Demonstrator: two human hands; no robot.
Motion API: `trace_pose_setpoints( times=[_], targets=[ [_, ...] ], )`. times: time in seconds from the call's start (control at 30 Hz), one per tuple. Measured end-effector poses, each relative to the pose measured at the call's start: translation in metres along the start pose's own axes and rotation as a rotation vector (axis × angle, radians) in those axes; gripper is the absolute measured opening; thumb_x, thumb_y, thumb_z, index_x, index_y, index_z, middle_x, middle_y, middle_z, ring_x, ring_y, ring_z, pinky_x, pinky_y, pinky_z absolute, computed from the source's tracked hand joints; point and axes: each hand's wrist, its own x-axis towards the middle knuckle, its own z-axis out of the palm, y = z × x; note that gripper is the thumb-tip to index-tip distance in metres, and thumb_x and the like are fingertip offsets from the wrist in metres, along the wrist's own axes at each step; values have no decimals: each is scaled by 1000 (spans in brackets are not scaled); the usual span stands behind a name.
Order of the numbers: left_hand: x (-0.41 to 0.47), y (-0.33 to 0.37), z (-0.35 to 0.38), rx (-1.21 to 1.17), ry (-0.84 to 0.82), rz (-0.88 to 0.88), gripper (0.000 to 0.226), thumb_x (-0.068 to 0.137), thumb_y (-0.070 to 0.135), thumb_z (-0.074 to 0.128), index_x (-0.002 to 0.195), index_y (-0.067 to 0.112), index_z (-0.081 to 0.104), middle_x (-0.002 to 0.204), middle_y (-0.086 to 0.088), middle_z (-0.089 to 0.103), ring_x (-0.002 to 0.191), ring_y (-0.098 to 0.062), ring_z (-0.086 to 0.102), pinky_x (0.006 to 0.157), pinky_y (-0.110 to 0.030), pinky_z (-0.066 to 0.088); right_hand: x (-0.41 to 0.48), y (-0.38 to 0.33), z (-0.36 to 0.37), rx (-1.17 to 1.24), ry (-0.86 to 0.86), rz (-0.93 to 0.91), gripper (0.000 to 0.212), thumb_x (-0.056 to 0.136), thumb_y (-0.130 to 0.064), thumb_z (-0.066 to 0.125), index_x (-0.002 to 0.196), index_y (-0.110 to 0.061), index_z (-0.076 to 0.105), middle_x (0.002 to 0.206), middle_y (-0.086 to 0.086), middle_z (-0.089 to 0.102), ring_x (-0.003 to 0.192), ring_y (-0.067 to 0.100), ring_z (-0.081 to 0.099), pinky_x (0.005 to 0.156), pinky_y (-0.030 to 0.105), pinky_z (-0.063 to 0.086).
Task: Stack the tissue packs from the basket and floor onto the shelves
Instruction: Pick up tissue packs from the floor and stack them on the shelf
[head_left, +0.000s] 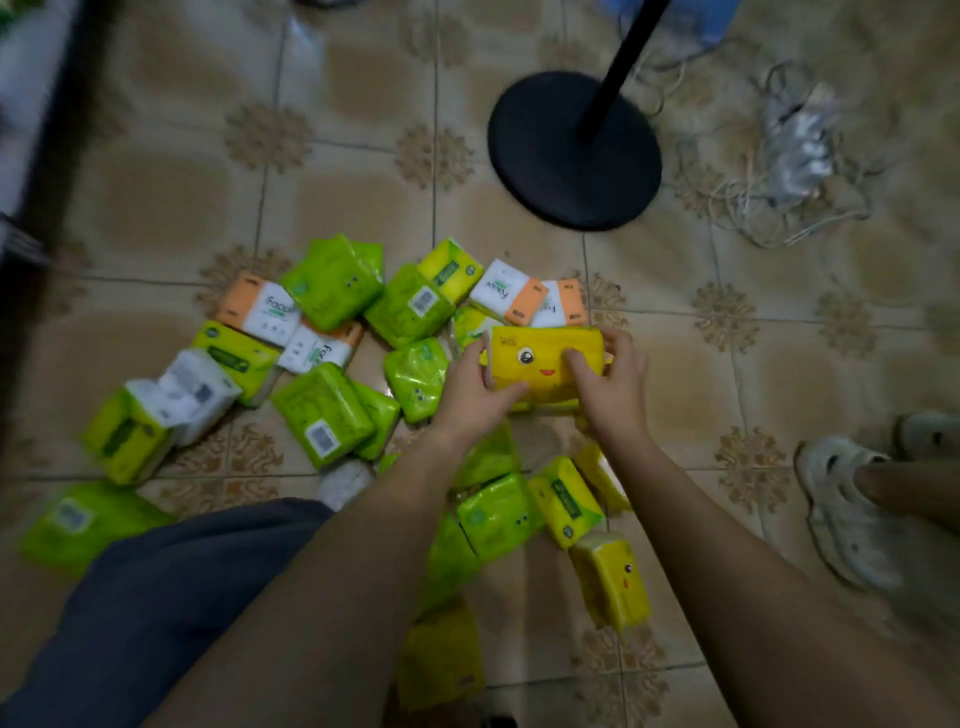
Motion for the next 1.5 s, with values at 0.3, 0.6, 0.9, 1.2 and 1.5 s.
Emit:
trace_pose_setpoints(
  times=[0.3, 0.6, 0.9, 1.2, 1.5],
  targets=[
    [-154, 142, -169, 51, 252, 415, 57, 82, -15, 53, 133, 5, 37, 124, -21, 55, 85, -10, 57, 65, -9, 48, -131, -213, 4, 225, -101, -531, 54, 76, -30, 48, 129, -23, 47, 118, 13, 53, 108, 25, 51, 98, 44, 41],
    [-414, 176, -345, 74, 812, 672, 88, 71, 37, 67, 140, 56, 16, 144, -8, 37, 130, -22, 41, 106, -37, 40, -360, -364, 59, 240, -414, -1164, 44, 86, -10, 52, 130, -10, 49, 126, 14, 47, 110, 21, 47, 94, 23, 33],
    [-661, 142, -413, 424, 1361, 531, 82, 74, 28, 77, 141, 33, 31, 124, -6, 33, 109, -13, 42, 100, -22, 36, -584, -429, 85, 393, -676, -1615, 44, 84, -6, 61, 126, -4, 51, 125, 16, 48, 115, 22, 45, 90, 14, 28],
    [-790, 108, -471, 603, 1745, 311, 80, 78, 29, 73, 144, 27, 27, 139, -9, 39, 125, -25, 43, 97, -30, 37, -732, -463, 120, 476, -894, -1740, 41, 87, -9, 58, 127, -9, 50, 129, 12, 45, 113, 12, 42, 94, 23, 38],
    [-857, 119, -565, 765, 1987, 57, 71, 80, 47, 67, 140, 28, 35, 133, -13, 47, 126, -29, 41, 100, -35, 38, -823, -532, 190, 510, -1016, -1706, 44, 88, -30, 53, 131, -27, 43, 132, 3, 43, 100, 19, 48, 88, 40, 46]
  ],
)
